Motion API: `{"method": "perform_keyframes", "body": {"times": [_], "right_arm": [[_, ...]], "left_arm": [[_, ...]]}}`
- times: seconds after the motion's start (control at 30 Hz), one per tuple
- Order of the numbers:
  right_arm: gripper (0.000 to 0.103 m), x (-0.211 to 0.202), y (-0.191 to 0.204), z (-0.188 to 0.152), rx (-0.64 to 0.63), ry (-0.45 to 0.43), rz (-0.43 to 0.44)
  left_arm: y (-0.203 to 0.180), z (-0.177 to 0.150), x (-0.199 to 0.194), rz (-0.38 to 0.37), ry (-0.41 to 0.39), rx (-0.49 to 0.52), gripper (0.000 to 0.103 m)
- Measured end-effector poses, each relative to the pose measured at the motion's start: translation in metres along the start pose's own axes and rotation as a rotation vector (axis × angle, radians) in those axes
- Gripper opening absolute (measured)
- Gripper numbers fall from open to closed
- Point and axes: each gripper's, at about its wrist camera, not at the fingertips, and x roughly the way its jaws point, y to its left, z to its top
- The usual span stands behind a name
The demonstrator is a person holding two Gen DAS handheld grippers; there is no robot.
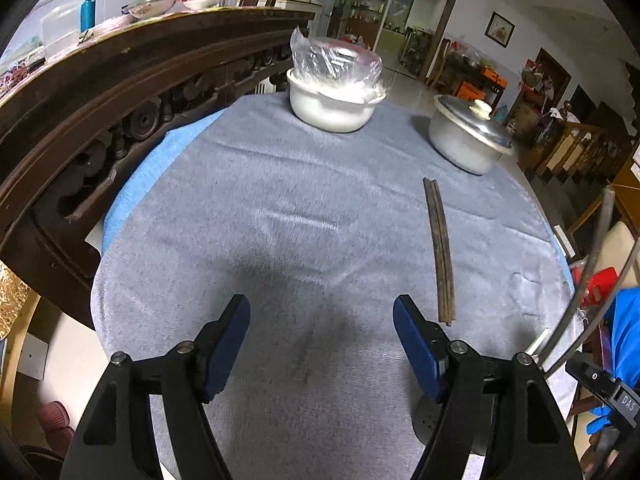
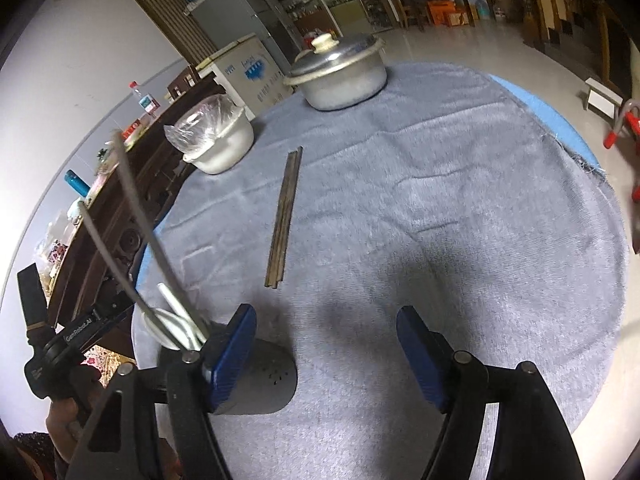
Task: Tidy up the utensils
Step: 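Open both tools and withdraw them from the cup, then move both tools toward the remaining chopsticks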
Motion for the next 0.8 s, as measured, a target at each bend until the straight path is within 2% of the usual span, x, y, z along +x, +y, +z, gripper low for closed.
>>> {"method": "perform_keyframes", "body": {"times": [0.27,0.47,0.73,0.8], "right_arm": [[0.076,0.035,-0.017,0.029,0.003,0.092,-0.039],[0.076,0.077,-0.019,0.072,-0.036,0.179,-0.072],[0.075,0.149,0.027,0.129,-0.136,0.28,-0.071],[0.073,0.169,0.042,0.141,-0.16,0.297,-0.077]], "left_arm": [[0.007,0.003,0.027,0.011,0.056,-0.004,0.075],[0.01,0.007,0.048,0.023,0.098,-0.004,0.075],[0.012,0.01,0.072,0.044,0.139,0.007,0.075],[0.013,0.011,0.076,0.047,0.144,0.006,0.075]]}}
